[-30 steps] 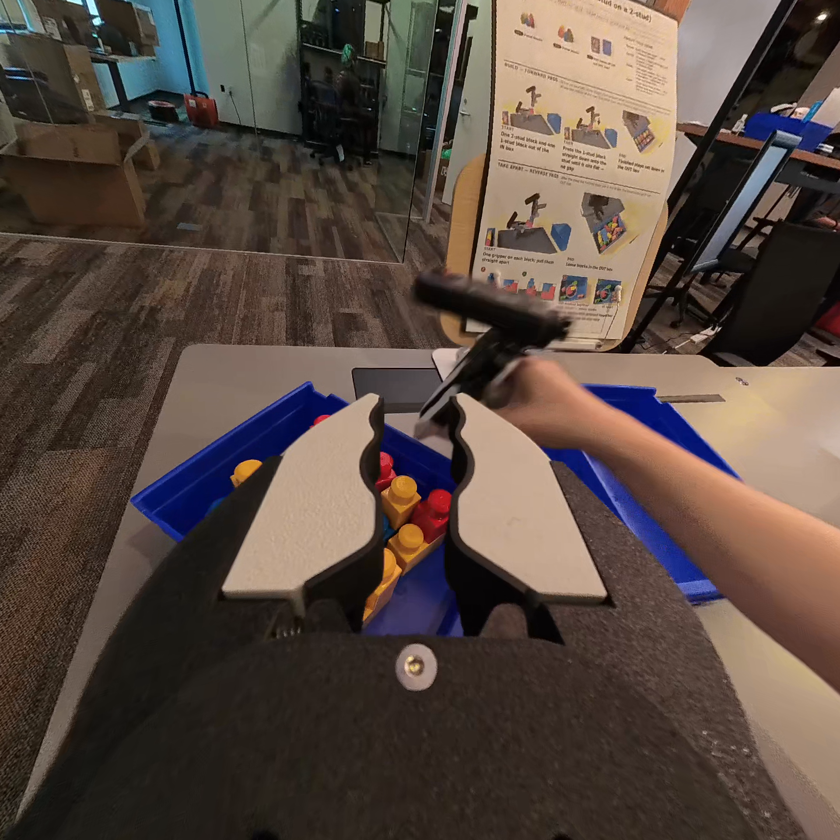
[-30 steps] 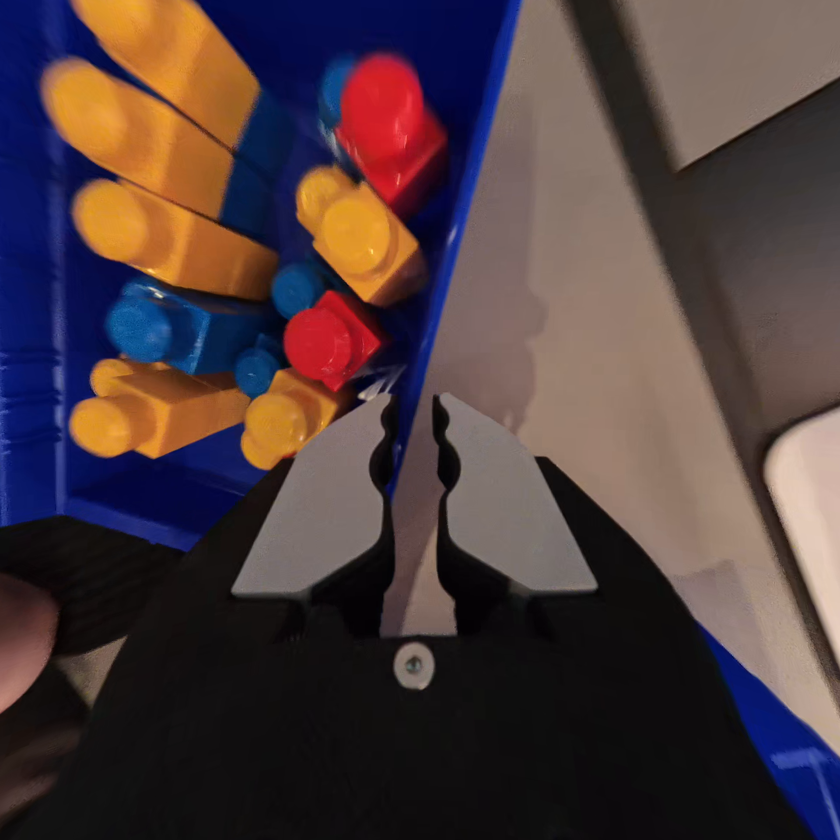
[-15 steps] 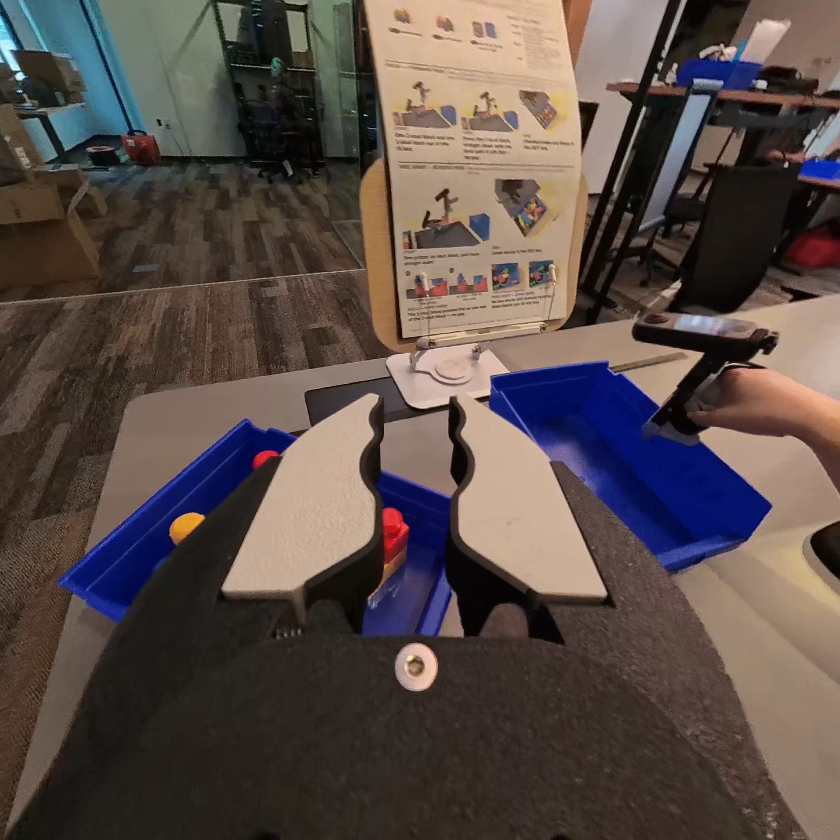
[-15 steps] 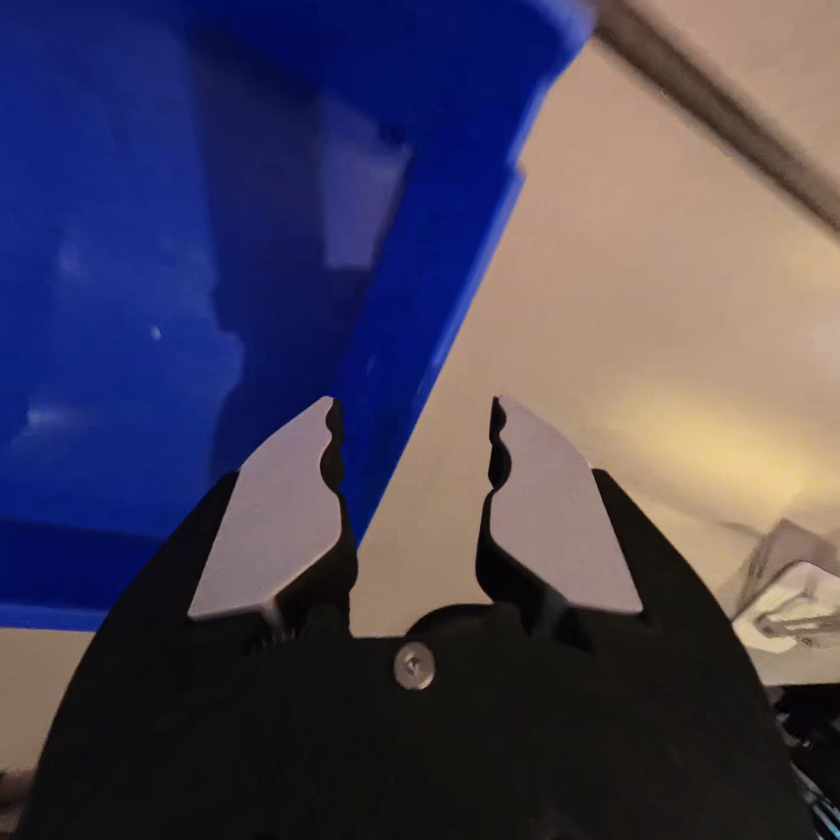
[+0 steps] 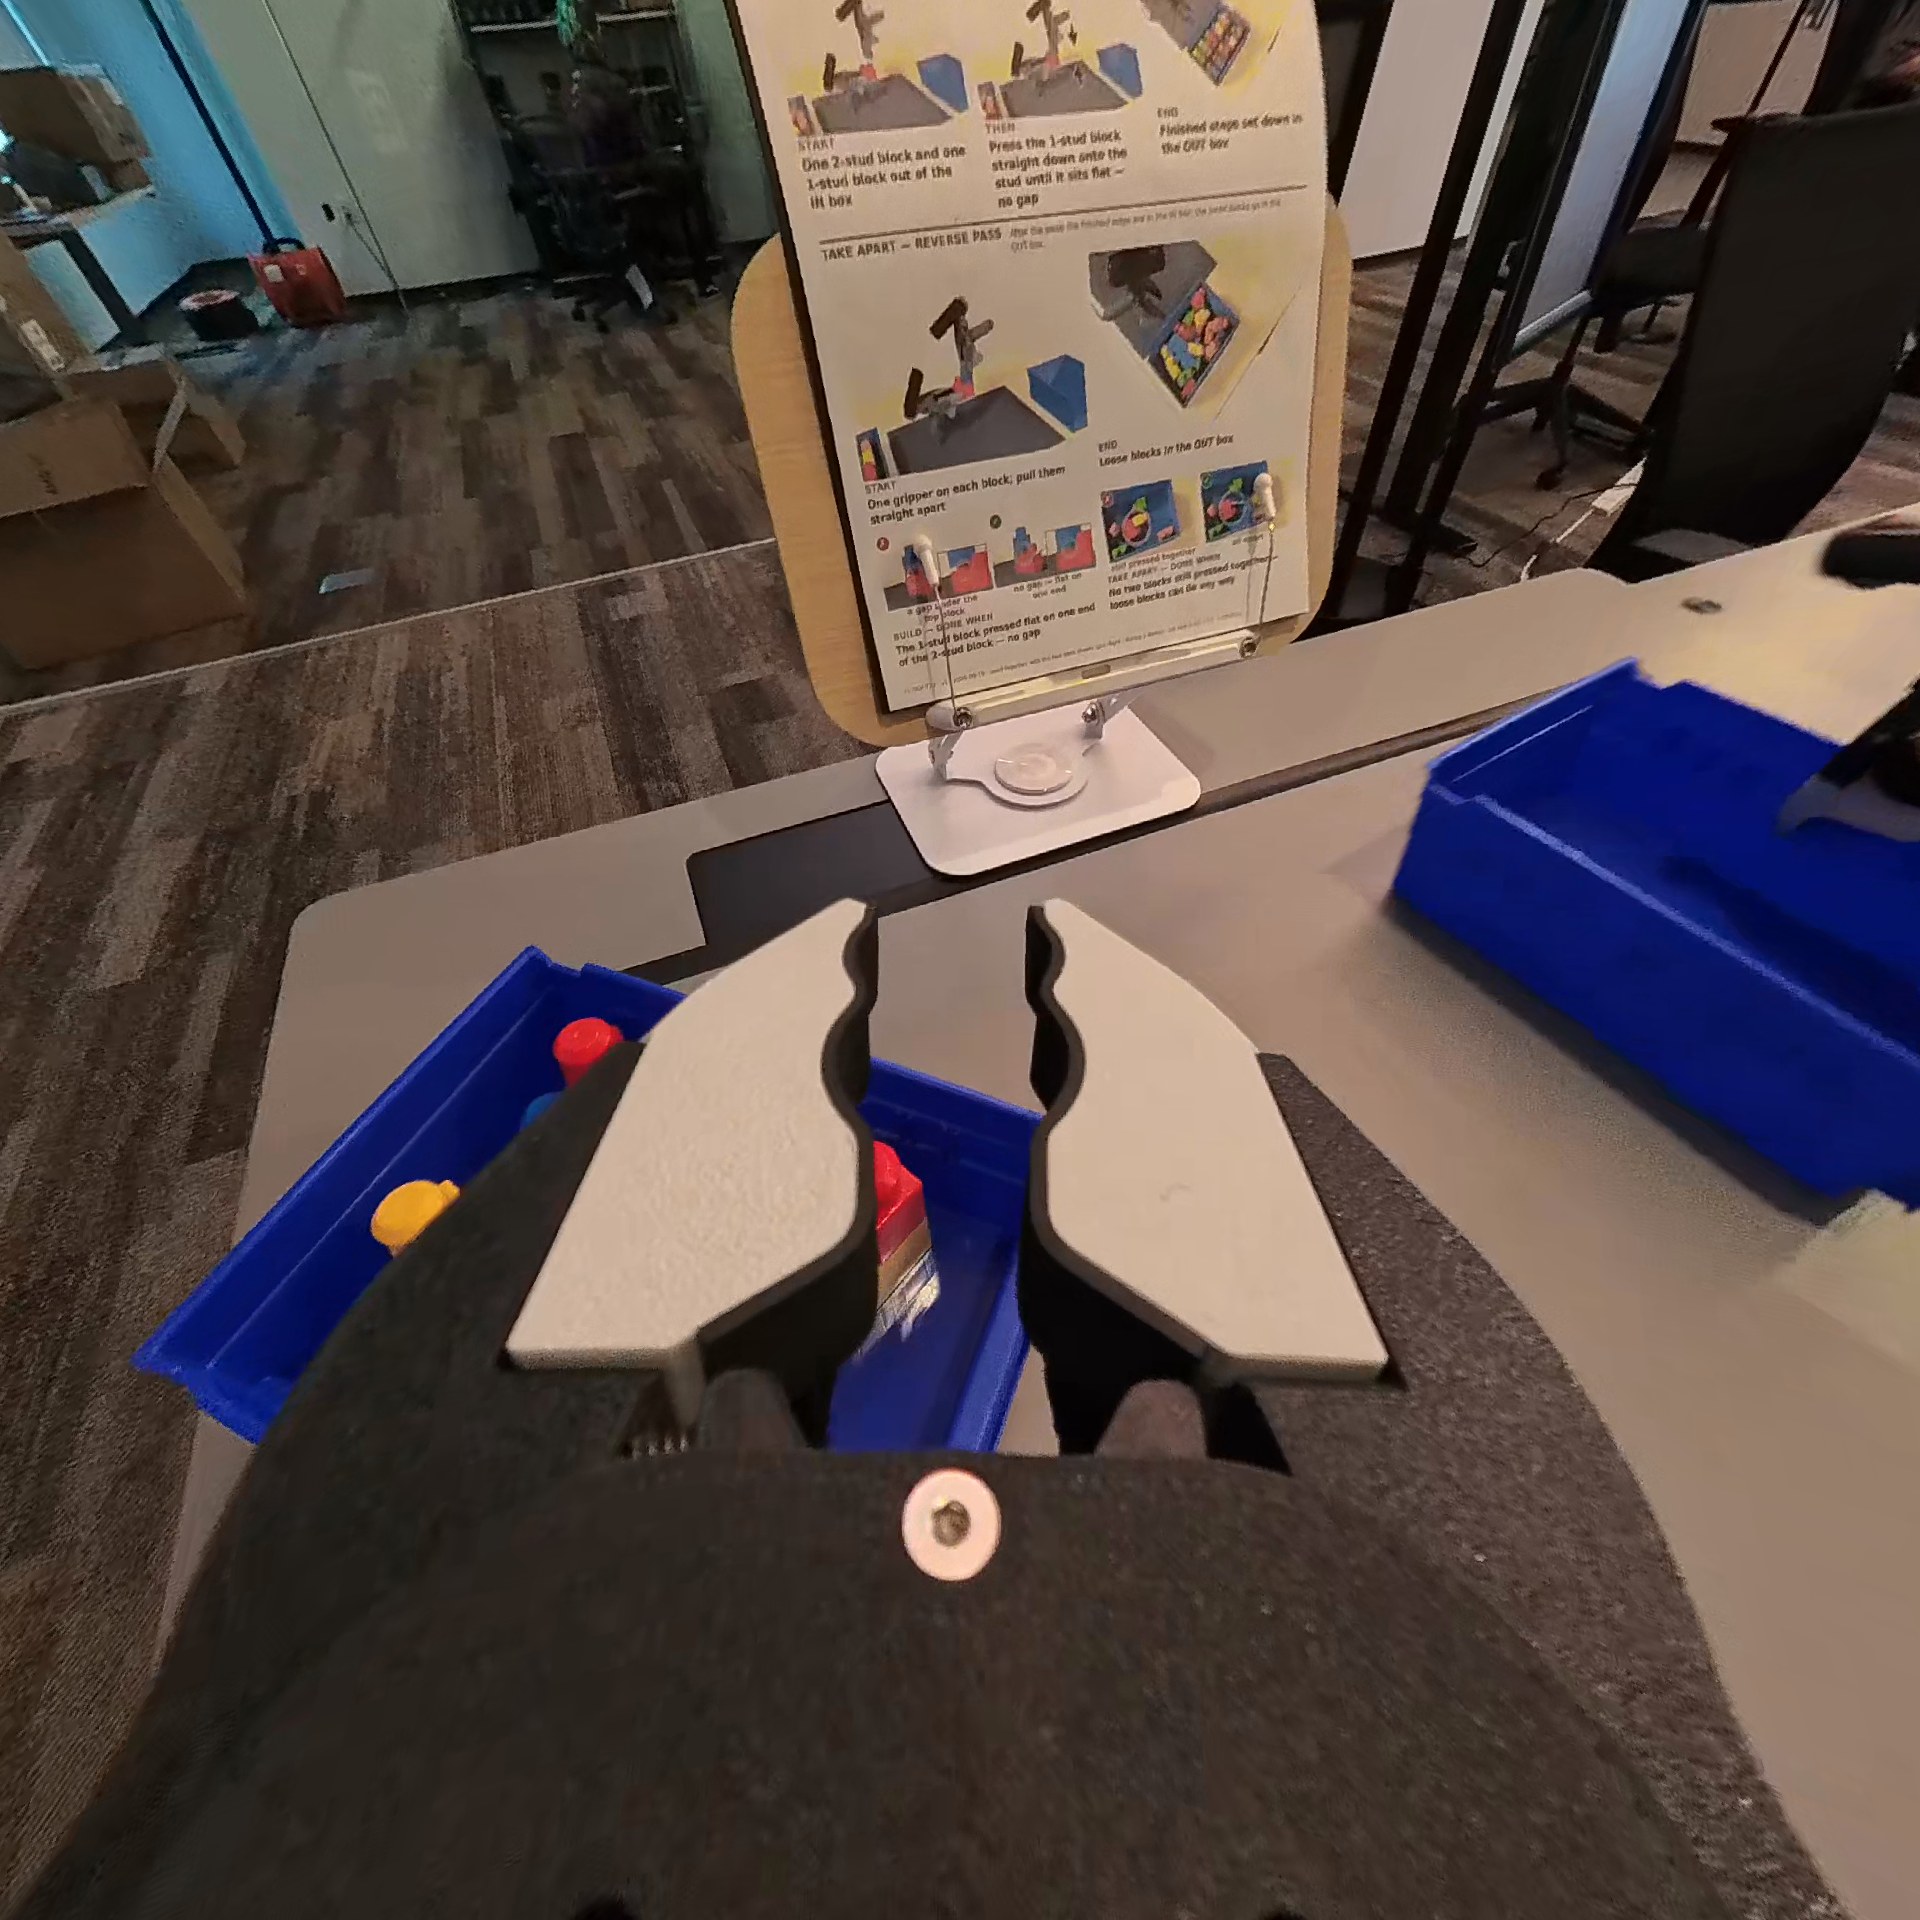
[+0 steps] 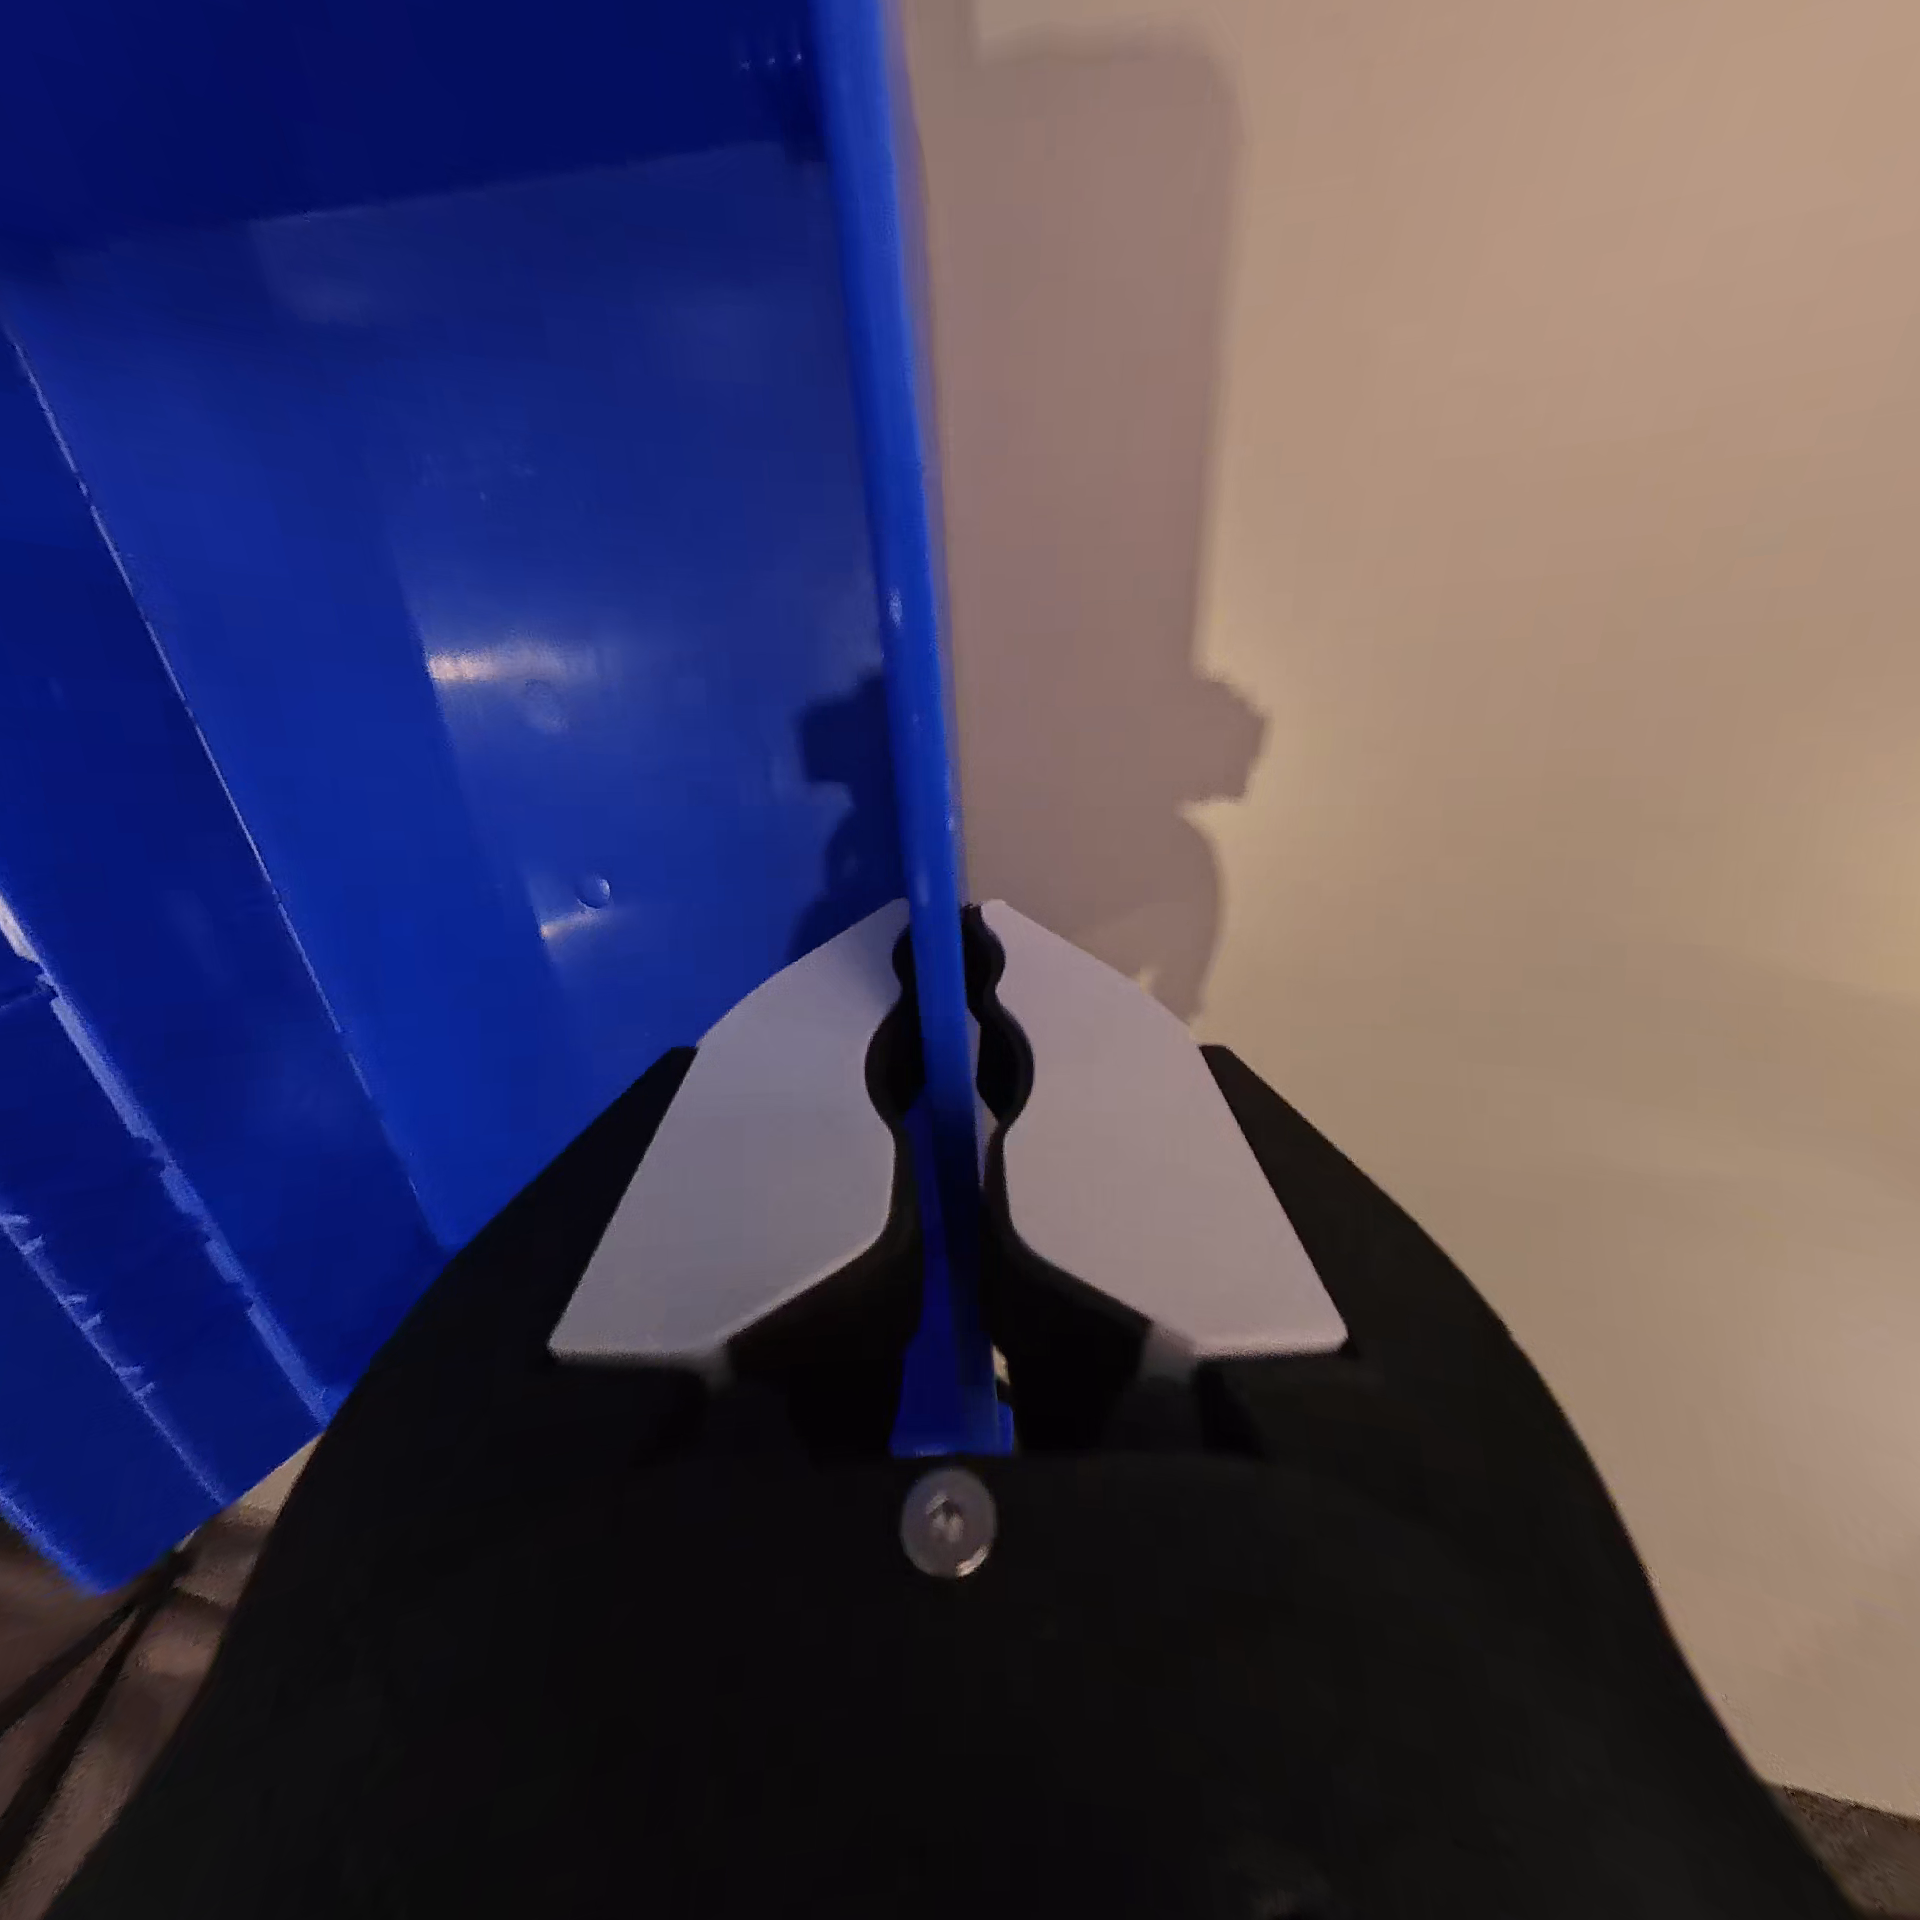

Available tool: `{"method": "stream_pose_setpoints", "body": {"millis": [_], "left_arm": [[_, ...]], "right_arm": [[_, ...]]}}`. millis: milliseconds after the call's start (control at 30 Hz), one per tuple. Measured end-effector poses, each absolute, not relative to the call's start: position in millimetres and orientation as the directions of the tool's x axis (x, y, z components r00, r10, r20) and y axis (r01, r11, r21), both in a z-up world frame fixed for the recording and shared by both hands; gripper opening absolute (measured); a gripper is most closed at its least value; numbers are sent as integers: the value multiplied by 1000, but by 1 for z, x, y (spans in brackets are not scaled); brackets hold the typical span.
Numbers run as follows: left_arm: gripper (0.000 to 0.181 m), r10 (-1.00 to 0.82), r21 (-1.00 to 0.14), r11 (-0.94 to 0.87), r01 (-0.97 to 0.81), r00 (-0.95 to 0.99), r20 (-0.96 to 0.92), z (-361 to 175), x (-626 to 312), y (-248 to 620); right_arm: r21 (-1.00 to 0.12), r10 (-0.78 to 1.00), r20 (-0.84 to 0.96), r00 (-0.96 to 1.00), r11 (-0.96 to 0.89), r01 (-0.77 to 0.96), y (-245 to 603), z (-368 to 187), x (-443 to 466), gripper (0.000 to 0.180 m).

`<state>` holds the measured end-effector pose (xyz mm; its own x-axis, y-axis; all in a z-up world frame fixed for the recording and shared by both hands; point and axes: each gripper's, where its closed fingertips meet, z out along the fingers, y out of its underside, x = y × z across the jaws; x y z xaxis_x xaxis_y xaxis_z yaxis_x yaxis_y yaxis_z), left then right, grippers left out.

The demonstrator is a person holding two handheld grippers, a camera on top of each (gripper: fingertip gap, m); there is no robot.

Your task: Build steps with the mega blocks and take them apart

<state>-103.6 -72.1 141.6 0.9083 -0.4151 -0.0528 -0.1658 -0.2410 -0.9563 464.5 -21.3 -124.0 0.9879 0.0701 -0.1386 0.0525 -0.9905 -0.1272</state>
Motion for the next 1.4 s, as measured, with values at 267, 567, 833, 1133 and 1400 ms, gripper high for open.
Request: {"method": "stream_pose_setpoints", "body": {"millis": [267, 567, 833, 1133, 1400], "left_arm": [[27, -334, -935, -319, -158, 941, -46, 127, -121, -58], [31, 51, -839, -542, -50, 994, -92, 83, -245, -77], [50, 182, -694, -682, 231, 973, 144, 16, -301, -82], [59, 186, -401, -893, 203, 979, 82, -63, -295, -71], [47, 186, -55, -978, 202, 960, 210, -119, -268, -85]], "right_arm": [[-125, -77, -172, 982, -987, -99, -34, -125, 552, 7], [-197, -14, -226, 974, -979, -60, -32, -122, 552, 8], [-663, -48, -112, 993, -741, -110, -3, -15, 575, 36], [-797, -12, -100, 995, -598, -87, -13, 29, 564, 36], [-756, 47, -102, 994, -653, -46, -8, 17, 541, 36]]}}
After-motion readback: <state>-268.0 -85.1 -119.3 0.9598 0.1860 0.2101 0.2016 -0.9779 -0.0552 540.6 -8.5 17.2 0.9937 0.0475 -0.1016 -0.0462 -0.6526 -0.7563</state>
